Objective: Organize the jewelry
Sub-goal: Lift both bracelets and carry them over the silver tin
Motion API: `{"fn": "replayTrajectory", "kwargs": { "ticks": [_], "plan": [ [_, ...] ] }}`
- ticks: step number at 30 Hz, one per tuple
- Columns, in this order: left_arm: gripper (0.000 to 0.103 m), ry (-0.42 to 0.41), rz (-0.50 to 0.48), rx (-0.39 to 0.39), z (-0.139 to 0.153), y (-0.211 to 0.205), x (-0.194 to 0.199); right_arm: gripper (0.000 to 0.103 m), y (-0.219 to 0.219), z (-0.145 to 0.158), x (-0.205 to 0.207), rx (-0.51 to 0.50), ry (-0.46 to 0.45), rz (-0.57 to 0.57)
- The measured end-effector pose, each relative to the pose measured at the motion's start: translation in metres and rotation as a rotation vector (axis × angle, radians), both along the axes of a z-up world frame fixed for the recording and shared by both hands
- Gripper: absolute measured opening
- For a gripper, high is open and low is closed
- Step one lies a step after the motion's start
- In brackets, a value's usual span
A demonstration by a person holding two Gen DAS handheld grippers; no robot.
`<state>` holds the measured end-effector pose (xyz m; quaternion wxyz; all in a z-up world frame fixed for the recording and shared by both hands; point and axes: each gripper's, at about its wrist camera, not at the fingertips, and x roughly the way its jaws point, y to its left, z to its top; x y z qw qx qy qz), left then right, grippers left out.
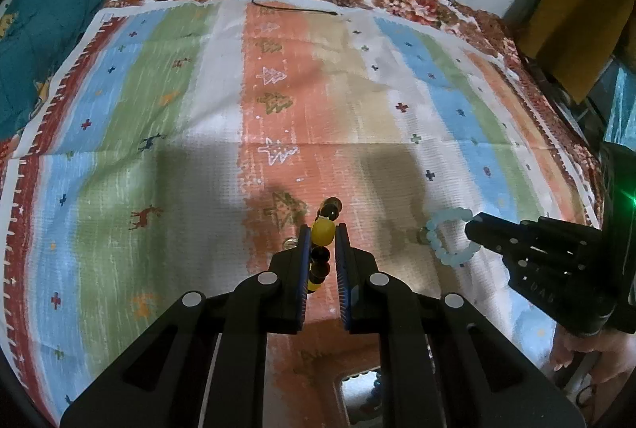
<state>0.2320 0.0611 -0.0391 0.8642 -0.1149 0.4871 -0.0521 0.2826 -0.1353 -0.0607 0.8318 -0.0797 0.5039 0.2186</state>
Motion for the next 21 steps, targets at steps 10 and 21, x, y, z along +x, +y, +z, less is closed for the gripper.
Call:
{"fn": "replayTrajectory", "kwargs": {
  "ticks": [10,21],
  "plan": [
    [0.012,-0.03,-0.01,-0.006,0.014,-0.008,-0.014,0.012,0.001,0.015,-0.017,0.02,-0.029,0.018],
    [0.012,-0.085,-0.026,-0.017,0.034,-0.015,-0.032,0.012,-0.004,0.041,-0.031,0.056,-0.081,0.021]
  ]
}}
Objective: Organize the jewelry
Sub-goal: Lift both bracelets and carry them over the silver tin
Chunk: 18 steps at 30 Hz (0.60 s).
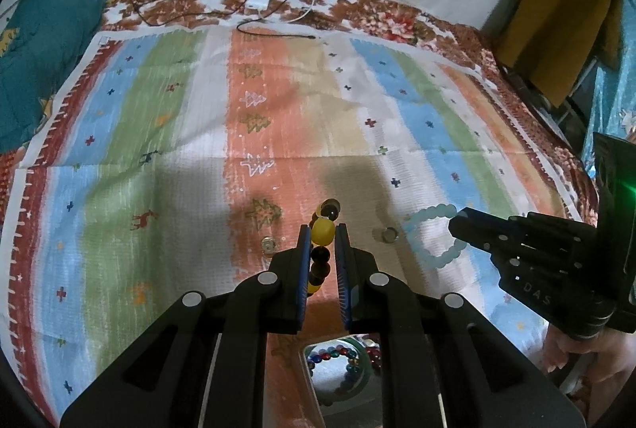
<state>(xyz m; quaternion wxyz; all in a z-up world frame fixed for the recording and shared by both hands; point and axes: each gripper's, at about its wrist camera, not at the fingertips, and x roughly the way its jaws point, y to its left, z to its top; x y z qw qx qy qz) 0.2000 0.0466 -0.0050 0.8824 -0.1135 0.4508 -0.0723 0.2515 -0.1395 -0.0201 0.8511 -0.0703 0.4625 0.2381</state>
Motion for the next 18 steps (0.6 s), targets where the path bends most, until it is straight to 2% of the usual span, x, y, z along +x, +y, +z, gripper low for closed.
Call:
{"fn": "replayTrajectory", "kwargs": {
  "ticks": [18],
  "plan": [
    [0.012,-0.06,-0.034,-0.01,0.019,-0.009,-0.037,0.012,-0.001,0.024,-0.045,0.044,-0.06,0.067]
  ]
}}
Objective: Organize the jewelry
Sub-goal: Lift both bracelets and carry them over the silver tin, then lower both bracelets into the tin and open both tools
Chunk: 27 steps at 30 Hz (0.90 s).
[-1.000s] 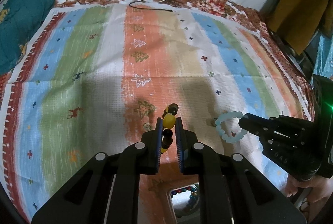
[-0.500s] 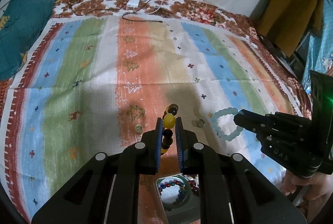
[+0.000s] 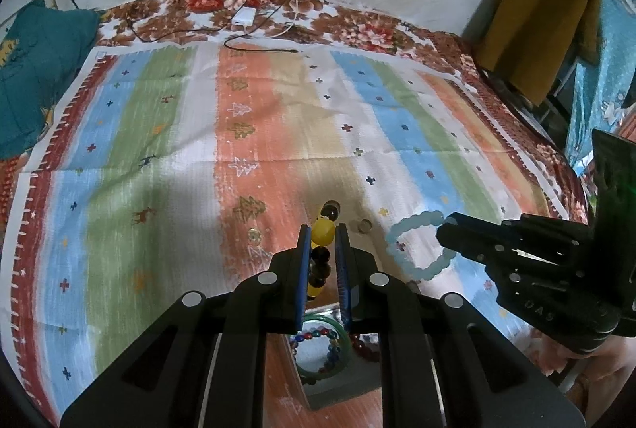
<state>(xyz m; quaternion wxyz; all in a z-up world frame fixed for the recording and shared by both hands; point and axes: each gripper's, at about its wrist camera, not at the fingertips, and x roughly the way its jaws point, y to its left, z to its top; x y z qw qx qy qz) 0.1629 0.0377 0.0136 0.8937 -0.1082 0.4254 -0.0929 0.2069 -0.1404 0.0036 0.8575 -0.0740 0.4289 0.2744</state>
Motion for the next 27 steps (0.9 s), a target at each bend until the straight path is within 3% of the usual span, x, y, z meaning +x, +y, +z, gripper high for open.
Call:
{"fn": "replayTrajectory", "kwargs": {
  "ticks": [27],
  "plan": [
    [0.011,-0.033,-0.022,-0.022,0.002,-0.012,-0.056,0.012,-0.008,-0.001,-0.043,0.011,0.002,0.037]
  ]
}}
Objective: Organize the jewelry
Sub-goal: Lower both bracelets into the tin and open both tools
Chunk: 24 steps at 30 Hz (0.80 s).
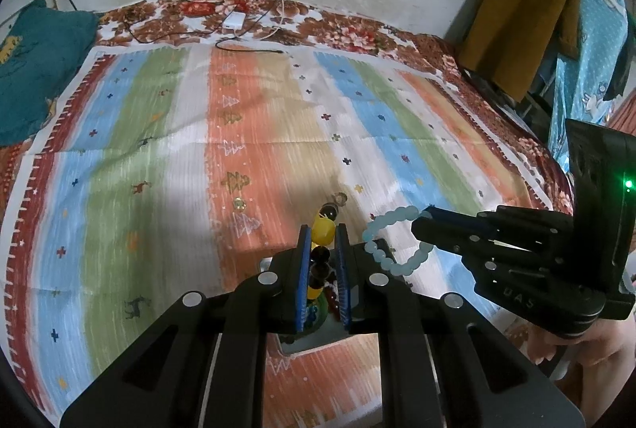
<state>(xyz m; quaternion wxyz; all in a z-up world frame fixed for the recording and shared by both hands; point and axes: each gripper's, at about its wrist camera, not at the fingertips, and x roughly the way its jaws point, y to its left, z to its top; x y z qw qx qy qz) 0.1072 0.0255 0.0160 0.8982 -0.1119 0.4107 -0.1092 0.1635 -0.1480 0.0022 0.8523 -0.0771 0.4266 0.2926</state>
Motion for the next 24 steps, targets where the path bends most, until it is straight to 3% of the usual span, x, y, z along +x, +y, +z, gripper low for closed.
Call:
{"fn": "replayTrajectory", "kwargs": {
  "ticks": [22,24],
  "plan": [
    [0.012,0.035,0.002,0.007,-0.013,-0.007,-0.015,0.012,0.003,-0.011,-0.017,-0.03,0.028,0.041],
    [0.021,0.058,0.027,-0.001,-0.016,-0.003,-0.012,0.017,0.005,-0.012,-0.017,-0.04,0.023,0.041]
  ]
}}
